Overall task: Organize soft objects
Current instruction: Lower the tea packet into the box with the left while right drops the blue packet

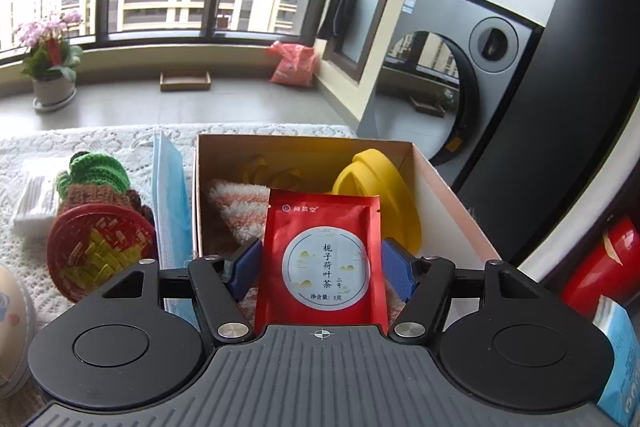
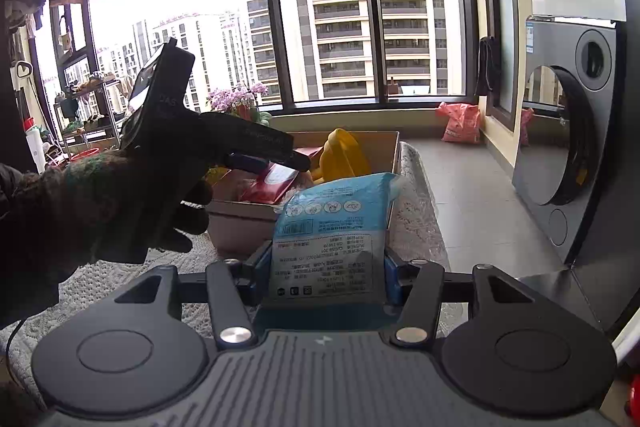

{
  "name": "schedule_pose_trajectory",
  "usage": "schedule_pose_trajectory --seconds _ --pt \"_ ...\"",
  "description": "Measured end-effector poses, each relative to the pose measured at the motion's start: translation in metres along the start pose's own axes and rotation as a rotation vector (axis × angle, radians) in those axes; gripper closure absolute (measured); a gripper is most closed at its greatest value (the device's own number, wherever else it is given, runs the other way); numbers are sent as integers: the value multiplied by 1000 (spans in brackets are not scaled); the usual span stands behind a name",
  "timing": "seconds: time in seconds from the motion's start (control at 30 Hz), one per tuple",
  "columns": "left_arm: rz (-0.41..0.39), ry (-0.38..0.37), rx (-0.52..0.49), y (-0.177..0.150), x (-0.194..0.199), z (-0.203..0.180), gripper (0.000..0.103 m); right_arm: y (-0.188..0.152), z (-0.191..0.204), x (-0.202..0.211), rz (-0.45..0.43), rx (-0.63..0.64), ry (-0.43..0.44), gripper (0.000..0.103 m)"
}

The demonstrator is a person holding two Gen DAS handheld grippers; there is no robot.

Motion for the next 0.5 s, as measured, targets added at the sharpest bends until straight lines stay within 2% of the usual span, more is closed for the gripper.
schedule_pose_trajectory --seconds 0.17,0.23,0.3,0.4,0.43,0.5 --pt "-105 -42 22 10 40 13 33 53 -12 -62 -23 -72 13 50" --pt "-101 -55 15 6 47 14 33 64 -14 -96 27 -75 1 49" --pt "-53 -83 6 0 42 15 33 66 -14 -130 122 -68 -13 46" --pt "-15 -106 -7 -7 34 16 33 67 -11 -143 164 -43 -38 33" --pt "-16 -104 -10 -8 33 17 34 69 -9 -138 146 -23 -44 27" --pt "-38 -104 -10 -6 33 17 34 76 -5 -120 85 16 -62 23"
Point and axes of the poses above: each gripper's, at about its wrist camera, not at the fingertips, and x roughly against the way its jaws point, z to its left, y to its top, the point moved 7 cm from there along -x, roughly the way its jaws point, and after that the axes turned 2 degrees about -x, right-handed, at the moved point
